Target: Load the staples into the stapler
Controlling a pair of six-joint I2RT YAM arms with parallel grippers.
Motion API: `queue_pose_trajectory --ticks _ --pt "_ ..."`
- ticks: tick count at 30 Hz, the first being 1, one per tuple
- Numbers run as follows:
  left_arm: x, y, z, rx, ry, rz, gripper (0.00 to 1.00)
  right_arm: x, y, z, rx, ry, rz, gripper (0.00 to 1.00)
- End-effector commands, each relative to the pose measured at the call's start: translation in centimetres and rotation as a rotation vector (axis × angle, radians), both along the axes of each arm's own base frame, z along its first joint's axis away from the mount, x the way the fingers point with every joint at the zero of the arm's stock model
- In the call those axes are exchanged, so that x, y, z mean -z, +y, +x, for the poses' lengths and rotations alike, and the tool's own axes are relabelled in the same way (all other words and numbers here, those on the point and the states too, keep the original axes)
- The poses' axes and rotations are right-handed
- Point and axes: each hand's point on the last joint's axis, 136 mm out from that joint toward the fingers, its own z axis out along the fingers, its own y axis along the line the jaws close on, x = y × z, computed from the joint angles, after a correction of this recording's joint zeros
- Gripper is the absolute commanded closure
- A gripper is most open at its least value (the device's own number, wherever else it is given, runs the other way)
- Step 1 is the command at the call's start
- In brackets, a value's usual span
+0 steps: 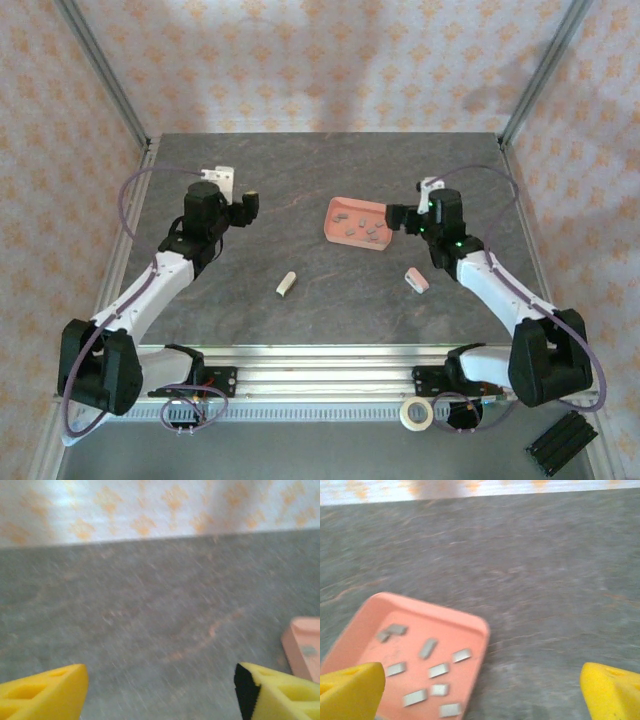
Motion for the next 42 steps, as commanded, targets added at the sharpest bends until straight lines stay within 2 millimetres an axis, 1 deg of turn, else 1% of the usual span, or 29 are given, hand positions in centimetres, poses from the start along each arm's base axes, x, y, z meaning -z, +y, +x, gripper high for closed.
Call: queue_pose_trajectory --ticks 1,3,4,6,10,13,19,25,27,30,35,39,42 --pt "3.5 -2.1 -4.0 0.087 0.252 -0.020 0.27 -0.1 2.6 -2.7 -0.078 0.097 0.018 0.01" --pt "4.0 -3.1 -5.4 0.113 0.324 -0.018 0.31 0.5 3.9 -3.8 -0.086 0.137 0.054 0.00" --pt "4.3 -3.8 -6.2 0.129 0.361 -0.015 0.32 0.0 4.3 -4.4 -0.083 0.133 0.085 0.01" --pt "5.2 -5.0 -7.8 0.160 0.428 0.008 0.33 0.4 5.1 -5.4 -0.084 0.157 0.127 0.00" --pt "7.3 -6.8 -10.4 0.196 0.547 0.085 0.33 1.1 5.6 -6.6 -0.035 0.183 0.222 0.00" --pt "9.0 -8.0 -11.4 0.214 0.629 0.095 0.36 1.4 6.1 -7.1 -0.026 0.182 0.276 0.00" --pt "11.6 -10.5 -11.8 0.262 0.749 0.138 0.42 2.3 6.2 -7.6 -0.010 0.205 0.300 0.00" --pt "13.1 -12.1 -10.9 0.288 0.804 0.173 0.43 2.9 6.4 -7.8 -0.019 0.229 0.300 0.00" --pt "13.5 -12.6 -10.5 0.289 0.813 0.179 0.45 3.2 6.4 -7.9 -0.020 0.238 0.296 0.00" --pt "14.3 -13.0 -10.2 0.292 0.837 0.199 0.50 3.5 6.5 -7.9 -0.023 0.249 0.297 0.00" --pt "15.5 -13.1 -10.0 0.287 0.882 0.241 0.55 3.6 6.6 -8.0 -0.026 0.258 0.303 0.00" --pt "16.1 -13.2 -10.1 0.292 0.907 0.259 0.58 3.7 6.5 -8.0 -0.023 0.262 0.292 0.00" --pt "16.4 -13.1 -10.2 0.292 0.925 0.273 0.59 3.8 6.5 -8.0 -0.022 0.264 0.290 0.01"
